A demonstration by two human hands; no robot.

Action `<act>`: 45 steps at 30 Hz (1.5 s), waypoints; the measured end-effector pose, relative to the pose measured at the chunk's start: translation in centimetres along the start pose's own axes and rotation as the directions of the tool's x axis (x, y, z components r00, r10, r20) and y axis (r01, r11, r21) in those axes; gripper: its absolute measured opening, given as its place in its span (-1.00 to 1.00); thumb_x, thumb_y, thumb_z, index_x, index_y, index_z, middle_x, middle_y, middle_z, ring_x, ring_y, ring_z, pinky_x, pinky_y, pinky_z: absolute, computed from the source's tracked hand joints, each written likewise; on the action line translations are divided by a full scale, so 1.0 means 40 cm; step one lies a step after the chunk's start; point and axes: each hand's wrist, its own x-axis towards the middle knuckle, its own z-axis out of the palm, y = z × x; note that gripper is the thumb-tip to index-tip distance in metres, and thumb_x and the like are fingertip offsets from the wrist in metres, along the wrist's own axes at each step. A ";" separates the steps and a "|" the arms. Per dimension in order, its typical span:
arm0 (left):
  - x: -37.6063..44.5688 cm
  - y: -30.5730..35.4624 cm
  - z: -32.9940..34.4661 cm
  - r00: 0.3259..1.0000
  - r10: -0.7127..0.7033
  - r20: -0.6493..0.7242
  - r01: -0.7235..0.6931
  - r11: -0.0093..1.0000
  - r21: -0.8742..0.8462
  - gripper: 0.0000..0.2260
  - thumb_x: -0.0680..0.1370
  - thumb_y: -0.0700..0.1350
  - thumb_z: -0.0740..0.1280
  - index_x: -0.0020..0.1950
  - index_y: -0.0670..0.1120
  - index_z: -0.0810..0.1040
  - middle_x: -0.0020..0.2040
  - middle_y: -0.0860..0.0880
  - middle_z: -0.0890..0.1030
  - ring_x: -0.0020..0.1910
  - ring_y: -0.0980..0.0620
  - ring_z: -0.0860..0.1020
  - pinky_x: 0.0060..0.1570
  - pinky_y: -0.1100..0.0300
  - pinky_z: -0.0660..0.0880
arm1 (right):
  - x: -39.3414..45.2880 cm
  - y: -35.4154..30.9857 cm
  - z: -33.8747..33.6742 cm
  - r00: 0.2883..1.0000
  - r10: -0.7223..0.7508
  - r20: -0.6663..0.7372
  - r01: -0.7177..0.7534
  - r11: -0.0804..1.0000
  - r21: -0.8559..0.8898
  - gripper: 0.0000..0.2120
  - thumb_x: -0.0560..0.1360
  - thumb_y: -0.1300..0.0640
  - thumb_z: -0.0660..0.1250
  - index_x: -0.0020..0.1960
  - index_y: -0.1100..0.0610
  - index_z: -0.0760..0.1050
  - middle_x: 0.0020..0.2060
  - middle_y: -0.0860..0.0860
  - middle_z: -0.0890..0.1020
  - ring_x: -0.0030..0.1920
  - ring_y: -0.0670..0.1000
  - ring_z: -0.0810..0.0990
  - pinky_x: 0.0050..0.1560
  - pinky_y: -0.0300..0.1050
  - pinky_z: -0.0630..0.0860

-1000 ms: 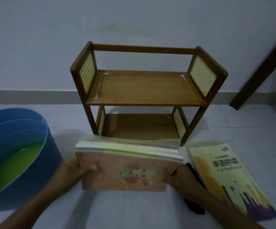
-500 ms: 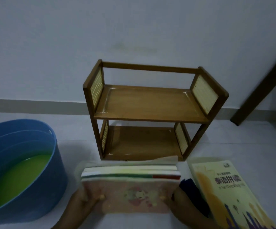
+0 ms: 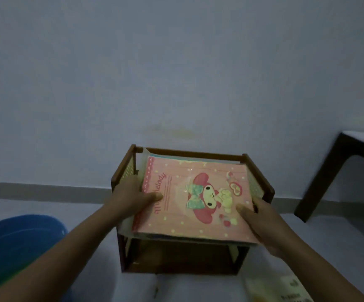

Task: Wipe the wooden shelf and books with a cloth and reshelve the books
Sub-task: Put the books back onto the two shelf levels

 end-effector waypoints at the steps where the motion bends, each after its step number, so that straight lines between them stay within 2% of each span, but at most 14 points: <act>1: 0.031 -0.001 0.016 0.999 -0.036 -0.013 0.036 0.999 0.014 -0.85 0.48 -0.02 0.43 -0.02 -0.03 0.56 -0.17 0.04 0.65 -0.18 0.17 0.62 -0.24 0.29 0.56 | 0.036 -0.006 0.010 0.999 0.008 -0.033 -0.009 0.998 -0.058 -0.75 0.61 0.14 0.20 0.28 0.09 0.43 0.07 0.08 0.65 0.03 0.11 0.65 0.10 0.14 0.58; 6: 0.138 -0.039 0.093 0.982 -0.143 -0.126 0.142 0.990 -0.015 -0.85 0.49 -0.06 0.42 -0.05 -0.10 0.55 -0.16 -0.01 0.64 -0.15 0.04 0.64 -0.25 0.21 0.56 | 0.174 0.008 0.051 0.990 0.008 -0.139 -0.036 0.980 -0.196 -0.71 0.59 0.23 0.14 0.30 0.14 0.39 0.08 0.07 0.57 0.09 0.10 0.56 -0.02 -0.02 0.55; 11: 0.142 -0.067 0.094 0.985 -0.002 -0.172 0.016 0.997 0.080 -0.80 0.56 0.01 0.32 0.06 -0.09 0.49 -0.18 0.06 0.59 -0.18 0.07 0.63 -0.34 0.30 0.49 | 0.202 0.027 0.059 0.992 -0.084 -0.090 0.063 0.974 -0.216 -0.68 0.59 0.23 0.11 0.32 0.07 0.38 0.17 0.04 0.56 0.11 0.02 0.53 -0.02 -0.08 0.56; 13: 0.085 -0.062 0.090 0.990 0.069 -0.125 -0.072 0.997 -0.019 -0.84 0.56 0.02 0.31 0.09 0.04 0.42 -0.18 0.13 0.59 -0.19 0.17 0.63 -0.35 0.35 0.50 | 0.174 0.054 0.031 0.989 -0.130 0.074 0.143 0.965 -0.219 -0.63 0.62 0.08 0.16 0.42 0.03 0.28 0.23 -0.07 0.49 0.20 -0.05 0.48 0.03 -0.17 0.51; 15: 0.022 -0.061 0.079 0.986 0.164 0.024 -0.157 0.969 -0.192 -0.68 0.51 -0.06 0.39 0.09 0.25 0.32 -0.08 0.34 0.60 -0.09 0.34 0.61 -0.28 0.38 0.55 | 0.137 0.084 -0.008 0.961 -0.176 0.213 0.226 0.945 -0.237 -0.49 0.56 -0.06 0.26 0.46 -0.11 0.18 0.27 -0.23 0.39 0.27 -0.18 0.40 0.15 -0.27 0.43; 17: -0.010 -0.086 0.068 0.968 0.235 0.086 -0.220 0.963 -0.155 -0.40 0.43 -0.09 0.49 0.14 0.47 0.25 0.09 0.45 0.46 0.06 0.48 0.48 -0.10 0.42 0.53 | 0.120 0.103 -0.032 0.936 -0.225 0.272 0.303 0.907 -0.291 -0.39 0.50 0.00 0.38 0.41 -0.28 0.14 0.25 -0.33 0.38 0.20 -0.37 0.41 0.10 -0.46 0.39; 19: -0.016 -0.114 0.071 0.961 0.273 0.030 -0.273 0.962 -0.002 -0.26 0.41 -0.12 0.51 0.15 0.63 0.20 0.18 0.37 0.40 0.07 0.51 0.44 -0.05 0.51 0.46 | 0.123 0.123 -0.033 0.941 -0.259 0.220 0.329 0.855 -0.400 -0.32 0.49 0.11 0.41 0.47 -0.18 0.14 0.31 -0.21 0.44 0.24 -0.29 0.44 0.17 -0.42 0.39; 22: -0.002 -0.120 0.097 0.973 0.218 -0.079 -0.208 0.971 0.116 -0.43 0.47 -0.14 0.45 0.41 0.17 0.34 0.23 0.04 0.58 0.09 0.24 0.53 -0.04 0.40 0.43 | 0.131 0.133 -0.008 0.938 -0.339 0.072 0.322 0.776 -0.542 -0.39 0.52 0.13 0.36 0.51 0.05 0.20 0.35 0.02 0.49 0.33 0.01 0.45 0.22 -0.25 0.35; 25: 0.012 -0.116 0.115 0.977 0.161 -0.138 -0.137 0.976 0.167 -0.54 0.49 -0.09 0.43 0.36 -0.10 0.45 0.20 -0.07 0.63 0.10 -0.01 0.60 -0.11 0.30 0.44 | 0.131 0.122 0.016 0.939 -0.345 0.008 0.286 0.765 -0.576 -0.48 0.54 0.12 0.34 0.47 0.08 0.29 0.28 0.04 0.55 0.27 0.05 0.50 0.16 -0.22 0.40; 30: 0.019 -0.128 0.118 0.978 0.126 -0.169 -0.126 0.992 0.010 -0.59 0.53 -0.12 0.38 0.37 -0.07 0.45 0.18 0.03 0.58 0.02 0.14 0.49 -0.17 0.47 0.34 | 0.133 0.115 0.014 0.951 -0.307 0.044 0.302 0.886 -0.352 -0.60 0.57 -0.01 0.28 0.39 -0.02 0.38 0.11 -0.15 0.53 0.16 -0.09 0.50 0.02 -0.31 0.42; 36: 0.036 -0.127 0.133 0.963 0.180 -0.201 -0.173 0.984 0.054 -0.65 0.56 -0.19 0.33 0.35 -0.09 0.49 0.27 -0.06 0.56 0.06 0.15 0.47 -0.13 0.48 0.32 | 0.148 0.131 0.046 0.905 -0.368 -0.214 0.284 0.897 -0.339 -0.70 0.59 0.08 0.25 0.30 0.09 0.49 0.04 -0.04 0.59 -0.01 -0.12 0.48 -0.22 -0.44 0.33; 40: 0.038 -0.125 0.119 0.976 0.182 -0.120 -0.176 0.982 0.062 -0.63 0.55 -0.12 0.35 0.36 -0.02 0.44 0.30 -0.10 0.52 0.08 0.10 0.45 -0.05 0.27 0.40 | 0.154 0.142 0.048 0.910 -0.376 -0.173 0.304 0.891 -0.336 -0.70 0.59 0.06 0.24 0.31 0.06 0.47 0.08 -0.06 0.59 0.03 -0.11 0.51 -0.18 -0.44 0.37; 42: 0.028 -0.117 0.113 0.980 0.190 -0.059 -0.188 0.982 0.033 -0.58 0.51 0.10 0.37 0.33 0.15 0.37 0.34 -0.07 0.47 0.17 0.05 0.46 0.05 0.14 0.44 | 0.155 0.145 0.046 0.914 -0.379 -0.144 0.321 0.893 -0.316 -0.69 0.60 0.05 0.22 0.32 0.03 0.45 0.15 -0.05 0.59 0.14 -0.05 0.54 -0.07 -0.35 0.44; 45: -0.024 -0.098 0.149 0.961 0.164 -0.222 -0.132 0.980 0.152 -0.42 0.49 0.25 0.27 0.45 0.10 0.26 0.48 -0.11 0.28 0.44 -0.13 0.29 0.30 -0.15 0.38 | 0.119 0.166 0.043 0.886 -0.446 -0.130 0.367 0.843 -0.392 -0.59 0.60 -0.03 0.19 0.43 0.00 0.32 0.31 -0.13 0.45 0.30 -0.11 0.41 0.19 -0.25 0.39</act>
